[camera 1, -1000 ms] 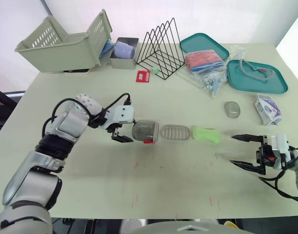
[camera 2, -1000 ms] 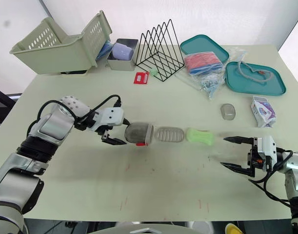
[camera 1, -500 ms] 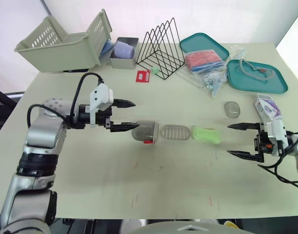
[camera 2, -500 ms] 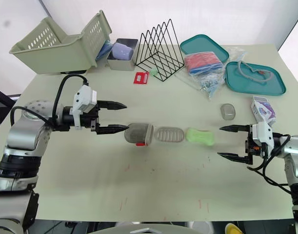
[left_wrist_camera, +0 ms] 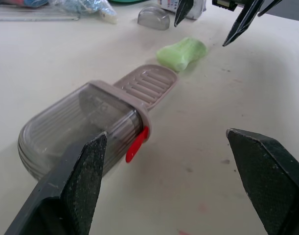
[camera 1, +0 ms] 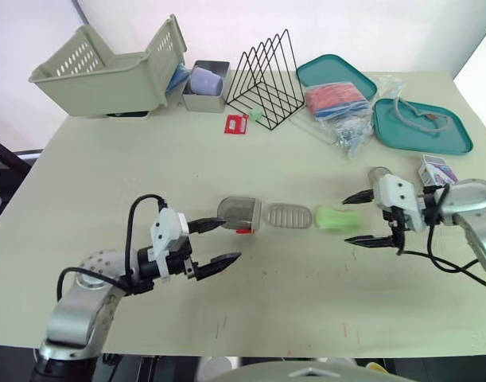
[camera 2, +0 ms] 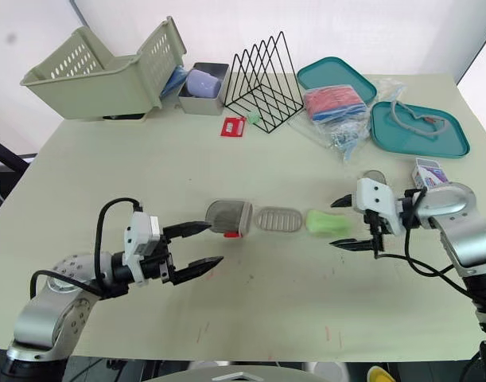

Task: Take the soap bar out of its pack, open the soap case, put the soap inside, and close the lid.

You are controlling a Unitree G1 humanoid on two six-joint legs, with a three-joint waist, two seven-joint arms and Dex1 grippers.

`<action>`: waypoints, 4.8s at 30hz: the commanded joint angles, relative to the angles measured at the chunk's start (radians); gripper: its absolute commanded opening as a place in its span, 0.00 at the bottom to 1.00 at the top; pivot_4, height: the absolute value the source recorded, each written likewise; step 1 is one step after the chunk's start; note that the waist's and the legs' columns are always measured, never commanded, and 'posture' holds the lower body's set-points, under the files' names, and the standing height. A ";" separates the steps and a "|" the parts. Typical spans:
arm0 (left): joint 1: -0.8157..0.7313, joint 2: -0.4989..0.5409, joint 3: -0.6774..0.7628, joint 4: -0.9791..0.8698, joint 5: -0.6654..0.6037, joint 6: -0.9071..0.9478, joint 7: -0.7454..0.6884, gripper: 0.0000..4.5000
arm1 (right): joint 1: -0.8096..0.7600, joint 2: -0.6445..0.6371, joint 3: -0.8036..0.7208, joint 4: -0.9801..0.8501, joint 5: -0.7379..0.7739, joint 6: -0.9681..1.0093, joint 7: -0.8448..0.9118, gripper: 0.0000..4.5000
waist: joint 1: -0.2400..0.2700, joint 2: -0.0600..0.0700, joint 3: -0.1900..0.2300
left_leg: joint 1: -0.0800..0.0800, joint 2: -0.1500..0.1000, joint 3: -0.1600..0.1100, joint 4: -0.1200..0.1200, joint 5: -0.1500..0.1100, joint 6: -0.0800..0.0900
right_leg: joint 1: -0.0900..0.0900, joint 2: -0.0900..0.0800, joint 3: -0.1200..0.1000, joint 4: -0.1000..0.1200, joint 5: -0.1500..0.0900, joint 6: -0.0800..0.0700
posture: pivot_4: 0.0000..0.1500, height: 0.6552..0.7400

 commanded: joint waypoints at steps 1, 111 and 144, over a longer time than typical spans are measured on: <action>0.034 -0.009 0.003 -0.031 -0.003 -0.059 0.011 0.92 | -0.044 0.001 0.028 -0.067 -0.035 0.091 -0.053 0.99 | -0.002 0.000 0.000 | 0.000 0.000 0.000 0.000 0.000 0.000 | 0.000 0.000 0.000 0.000 0.000 0.000 | 1.00 1.00; 0.064 0.023 -0.053 0.056 0.024 -0.289 0.055 1.00 | -0.250 0.268 0.087 -0.068 -0.011 0.273 -0.136 0.99 | 0.001 -0.001 0.000 | -0.001 0.000 0.000 -0.002 0.000 0.000 | -0.001 0.000 -0.001 -0.002 0.000 0.000 | 1.00 1.00; -0.740 0.205 -0.340 0.698 0.261 -0.321 -0.442 1.00 | 0.345 0.270 -0.330 0.453 0.218 -0.741 0.251 0.99 | -0.005 -0.002 0.001 | 0.001 0.000 0.002 -0.002 0.000 0.000 | 0.000 0.001 0.001 -0.001 0.000 0.000 | 1.00 1.00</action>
